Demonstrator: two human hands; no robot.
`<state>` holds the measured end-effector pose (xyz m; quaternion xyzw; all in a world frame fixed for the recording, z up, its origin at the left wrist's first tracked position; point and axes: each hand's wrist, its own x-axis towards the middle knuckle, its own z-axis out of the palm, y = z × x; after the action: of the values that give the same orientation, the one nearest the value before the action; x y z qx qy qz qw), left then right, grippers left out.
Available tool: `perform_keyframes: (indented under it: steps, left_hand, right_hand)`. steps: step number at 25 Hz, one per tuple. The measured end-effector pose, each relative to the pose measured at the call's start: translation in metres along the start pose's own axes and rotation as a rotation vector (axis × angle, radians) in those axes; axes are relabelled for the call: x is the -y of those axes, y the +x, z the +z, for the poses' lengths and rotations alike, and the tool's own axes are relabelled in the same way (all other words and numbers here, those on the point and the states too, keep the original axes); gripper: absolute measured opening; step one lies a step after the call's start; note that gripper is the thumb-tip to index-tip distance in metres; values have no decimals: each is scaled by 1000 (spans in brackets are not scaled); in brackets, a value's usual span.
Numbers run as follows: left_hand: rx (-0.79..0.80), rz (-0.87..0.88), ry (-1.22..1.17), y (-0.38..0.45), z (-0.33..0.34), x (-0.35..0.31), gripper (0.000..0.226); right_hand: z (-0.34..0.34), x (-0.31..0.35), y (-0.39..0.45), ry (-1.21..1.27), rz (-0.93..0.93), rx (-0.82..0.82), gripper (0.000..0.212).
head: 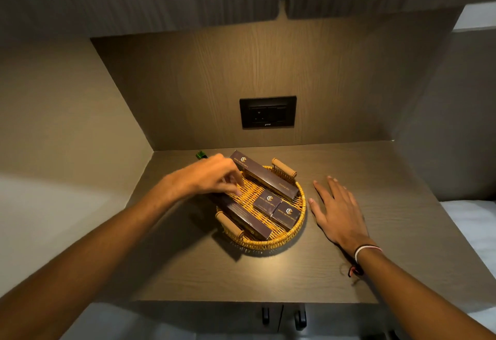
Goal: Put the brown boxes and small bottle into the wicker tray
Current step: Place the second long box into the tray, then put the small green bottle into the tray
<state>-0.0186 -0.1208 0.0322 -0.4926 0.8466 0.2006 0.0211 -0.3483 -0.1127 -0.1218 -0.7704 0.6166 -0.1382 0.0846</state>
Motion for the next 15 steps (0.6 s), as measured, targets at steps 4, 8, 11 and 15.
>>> perform_keyframes:
  steps: [4, 8, 11, 15]
  left_hand:
    - [-313, -313, -79, 2, -13, 61, 31]
    - [-212, -467, 183, 15, -4, 98, 51]
    - [-151, -464, 338, 32, 7, 100, 39]
    - [-139, -476, 413, 41, 24, 95, 25]
  right_hand:
    - [4, -3, 1, 0, -3, 8, 63]
    - [7, -4, 3, 0, 0, -2, 66]
    - [7, -5, 1, 3, 4, -10, 67]
    - [6, -6, 0, 12, 4, -13, 67]
